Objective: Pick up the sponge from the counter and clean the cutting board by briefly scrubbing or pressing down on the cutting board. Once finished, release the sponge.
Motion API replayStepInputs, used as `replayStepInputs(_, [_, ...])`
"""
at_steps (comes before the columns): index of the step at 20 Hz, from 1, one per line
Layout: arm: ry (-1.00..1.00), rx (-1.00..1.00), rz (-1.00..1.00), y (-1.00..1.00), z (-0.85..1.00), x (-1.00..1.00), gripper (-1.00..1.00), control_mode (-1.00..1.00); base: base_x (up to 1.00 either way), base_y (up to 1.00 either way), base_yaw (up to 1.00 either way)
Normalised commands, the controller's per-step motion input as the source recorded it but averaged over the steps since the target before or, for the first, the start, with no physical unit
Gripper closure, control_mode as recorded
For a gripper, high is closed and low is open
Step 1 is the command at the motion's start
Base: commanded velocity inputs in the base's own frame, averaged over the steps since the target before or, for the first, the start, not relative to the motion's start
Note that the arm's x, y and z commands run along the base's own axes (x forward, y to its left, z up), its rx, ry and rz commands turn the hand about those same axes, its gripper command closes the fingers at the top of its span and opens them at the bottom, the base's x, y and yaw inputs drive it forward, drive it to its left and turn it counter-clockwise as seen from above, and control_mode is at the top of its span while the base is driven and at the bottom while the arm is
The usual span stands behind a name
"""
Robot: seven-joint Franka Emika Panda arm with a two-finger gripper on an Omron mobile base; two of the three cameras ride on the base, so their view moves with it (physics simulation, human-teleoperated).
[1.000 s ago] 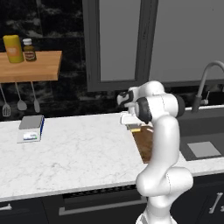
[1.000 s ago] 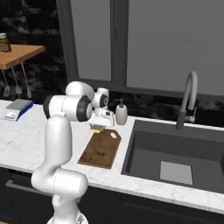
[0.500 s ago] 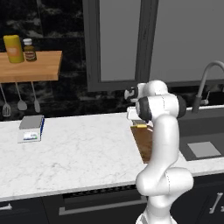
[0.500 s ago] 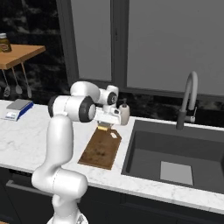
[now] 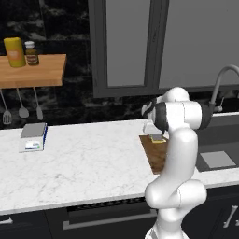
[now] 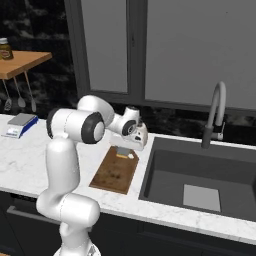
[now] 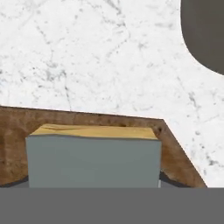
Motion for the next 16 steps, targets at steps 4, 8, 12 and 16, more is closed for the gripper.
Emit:
replayStepInputs(4, [-0.19, 0.01, 0.00, -0.23, -0.45, -0.32, 1.00, -1.00, 0.00, 0.00, 0.00])
replayStepInputs(8, [-0.06, 0.01, 0.00, 0.00, -0.08, -0.96, 1.00, -1.00, 0.00, 0.00, 0.00])
replayStepInputs(12, [0.00, 0.00, 0.00, 0.00, -0.32, -0.79, 1.00, -1.00, 0.00, 0.00, 0.00])
replayStepInputs(16, [0.00, 0.00, 0.00, 0.00, -0.45, -0.80, 1.00, -1.00, 0.00, 0.00, 0.00])
